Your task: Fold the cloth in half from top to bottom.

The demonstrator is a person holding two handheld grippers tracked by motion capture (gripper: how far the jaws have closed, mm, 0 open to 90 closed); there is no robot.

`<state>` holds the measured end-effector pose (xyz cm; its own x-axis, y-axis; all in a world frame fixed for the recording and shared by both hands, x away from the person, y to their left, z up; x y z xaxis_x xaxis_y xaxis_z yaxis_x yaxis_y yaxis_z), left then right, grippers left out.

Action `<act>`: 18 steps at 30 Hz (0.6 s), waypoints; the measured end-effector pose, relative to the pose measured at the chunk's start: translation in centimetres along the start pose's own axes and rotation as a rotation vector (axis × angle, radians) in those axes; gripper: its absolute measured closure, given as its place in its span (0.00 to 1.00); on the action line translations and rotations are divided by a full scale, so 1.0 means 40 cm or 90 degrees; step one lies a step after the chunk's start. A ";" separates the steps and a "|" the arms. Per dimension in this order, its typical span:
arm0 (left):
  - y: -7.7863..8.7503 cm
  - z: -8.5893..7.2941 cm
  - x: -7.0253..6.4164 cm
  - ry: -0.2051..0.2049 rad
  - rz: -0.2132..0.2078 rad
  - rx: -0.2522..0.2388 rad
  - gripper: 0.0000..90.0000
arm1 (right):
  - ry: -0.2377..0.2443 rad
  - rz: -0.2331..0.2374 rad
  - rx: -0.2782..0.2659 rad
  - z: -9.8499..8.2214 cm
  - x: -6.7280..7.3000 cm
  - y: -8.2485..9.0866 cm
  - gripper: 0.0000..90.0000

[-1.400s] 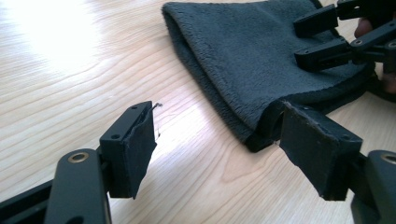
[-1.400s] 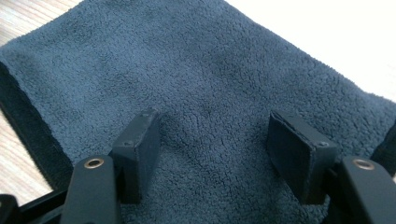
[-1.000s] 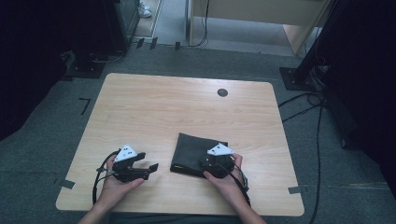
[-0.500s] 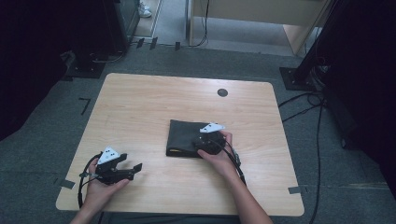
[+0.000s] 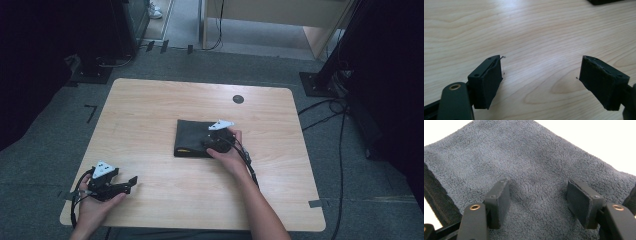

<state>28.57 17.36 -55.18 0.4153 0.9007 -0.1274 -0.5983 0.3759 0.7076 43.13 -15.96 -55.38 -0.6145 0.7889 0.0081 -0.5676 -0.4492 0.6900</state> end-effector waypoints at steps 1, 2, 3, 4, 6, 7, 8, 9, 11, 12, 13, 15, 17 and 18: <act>0.001 -0.002 0.005 0.002 0.005 0.003 0.20 | 0.003 0.003 0.001 0.005 -0.003 -0.004 0.39; 0.002 -0.004 0.008 0.003 0.011 0.005 0.20 | 0.005 0.009 0.003 0.009 -0.004 -0.008 0.39; 0.003 -0.006 0.012 0.002 0.017 0.009 0.20 | 0.004 0.012 0.004 0.013 -0.008 -0.012 0.40; 0.002 -0.008 0.013 0.004 0.019 0.010 0.20 | 0.004 0.014 0.007 0.017 -0.012 -0.015 0.40; 0.002 -0.008 0.013 0.002 0.024 0.011 0.20 | 0.001 0.010 0.009 0.025 -0.013 -0.023 0.40; 0.001 -0.009 0.011 -0.004 0.030 0.014 0.20 | 0.000 0.006 0.011 0.029 -0.014 -0.027 0.40; 0.000 -0.010 0.009 -0.009 0.035 0.015 0.20 | -0.006 0.002 0.013 0.033 -0.014 -0.030 0.40; 0.000 -0.011 0.009 -0.017 0.039 0.017 0.20 | -0.006 0.001 0.016 0.036 -0.014 -0.032 0.40; -0.001 -0.014 0.005 -0.029 0.052 0.015 0.20 | -0.009 -0.002 0.017 0.037 -0.013 -0.033 0.40; -0.003 -0.016 0.003 -0.037 0.062 0.014 0.20 | -0.013 0.001 0.015 0.036 -0.013 -0.032 0.40; -0.003 -0.017 0.002 -0.046 0.068 0.017 0.20 | -0.013 0.006 0.010 0.035 -0.014 -0.028 0.39; -0.007 -0.018 -0.004 -0.053 0.073 0.013 0.18 | -0.031 0.021 -0.004 0.034 -0.017 -0.016 0.36; -0.010 -0.018 -0.004 -0.051 0.074 0.008 0.17 | -0.051 0.032 -0.015 0.033 -0.017 0.000 0.29; -0.011 -0.018 -0.004 -0.051 0.075 0.006 0.17 | -0.055 0.034 -0.016 0.032 -0.017 0.009 0.25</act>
<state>28.28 17.22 -55.96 0.3958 0.9183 0.0122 -0.6399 0.2662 0.7208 44.02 -16.12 -54.20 -0.5959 0.7958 0.1078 -0.5491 -0.5017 0.6685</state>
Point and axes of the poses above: each handheld gripper's, and its own axes: y roughly backward along the jaws, z roughly out of its top, x roughly to its left, the point moved 6 cm from there along -y, roughly forward along the jaws, and after that the axes turned 1 degree about x, right-handed, at the moved point
